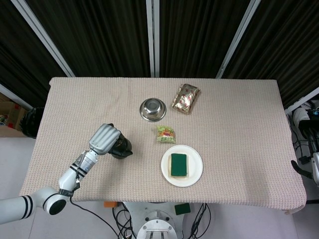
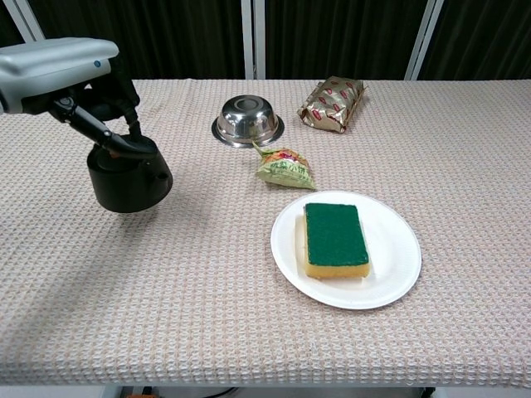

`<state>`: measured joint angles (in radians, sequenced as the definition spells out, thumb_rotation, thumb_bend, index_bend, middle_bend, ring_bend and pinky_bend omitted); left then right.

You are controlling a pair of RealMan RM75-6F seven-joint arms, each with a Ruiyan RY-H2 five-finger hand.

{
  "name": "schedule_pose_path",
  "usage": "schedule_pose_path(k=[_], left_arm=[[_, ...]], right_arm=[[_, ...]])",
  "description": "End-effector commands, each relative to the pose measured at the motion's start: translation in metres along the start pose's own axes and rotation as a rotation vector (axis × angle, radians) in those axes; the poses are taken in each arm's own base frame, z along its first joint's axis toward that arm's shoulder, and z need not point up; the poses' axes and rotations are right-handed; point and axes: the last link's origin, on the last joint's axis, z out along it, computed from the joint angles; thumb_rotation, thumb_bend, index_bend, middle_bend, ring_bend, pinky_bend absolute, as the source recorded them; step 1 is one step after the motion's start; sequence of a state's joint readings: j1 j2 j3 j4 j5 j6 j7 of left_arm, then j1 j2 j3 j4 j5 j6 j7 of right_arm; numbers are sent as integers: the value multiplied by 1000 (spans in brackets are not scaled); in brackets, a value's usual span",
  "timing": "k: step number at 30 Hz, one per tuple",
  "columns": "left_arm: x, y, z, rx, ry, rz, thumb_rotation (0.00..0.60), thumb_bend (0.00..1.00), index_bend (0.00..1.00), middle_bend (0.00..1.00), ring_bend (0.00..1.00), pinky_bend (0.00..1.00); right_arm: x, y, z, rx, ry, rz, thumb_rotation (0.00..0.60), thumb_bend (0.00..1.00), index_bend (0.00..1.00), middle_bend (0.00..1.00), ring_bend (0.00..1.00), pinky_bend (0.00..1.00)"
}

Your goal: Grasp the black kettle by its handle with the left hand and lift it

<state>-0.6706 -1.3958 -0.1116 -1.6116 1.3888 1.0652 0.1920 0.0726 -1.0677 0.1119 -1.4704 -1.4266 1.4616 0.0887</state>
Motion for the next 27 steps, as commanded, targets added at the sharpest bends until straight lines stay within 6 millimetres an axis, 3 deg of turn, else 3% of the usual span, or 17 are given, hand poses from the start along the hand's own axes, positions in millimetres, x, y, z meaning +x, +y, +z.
schedule_pose_path(k=[1,9,22,27], left_arm=[[0,1,0,0,8,-2,348,0,953,1000,927,641],[-4,1,2,6,31,-8,349,12,983,1000,936,664],[-7,-2,3,1,48,-39,344,199,991,1000,939,678],[-7,-4,2,4,53,-43,344,221,991,1000,939,678]], right_arm=[[0,0,0,0,-1,-1,600,214,0,0,0,0],[-1,0,0,0,-2,-1,600,214,0,0,0,0],[-1,0,1,1,-3,1,600,214,0,0,0,0],[-2,0,1,2,-4,0,600,213,0,0,0,0]])
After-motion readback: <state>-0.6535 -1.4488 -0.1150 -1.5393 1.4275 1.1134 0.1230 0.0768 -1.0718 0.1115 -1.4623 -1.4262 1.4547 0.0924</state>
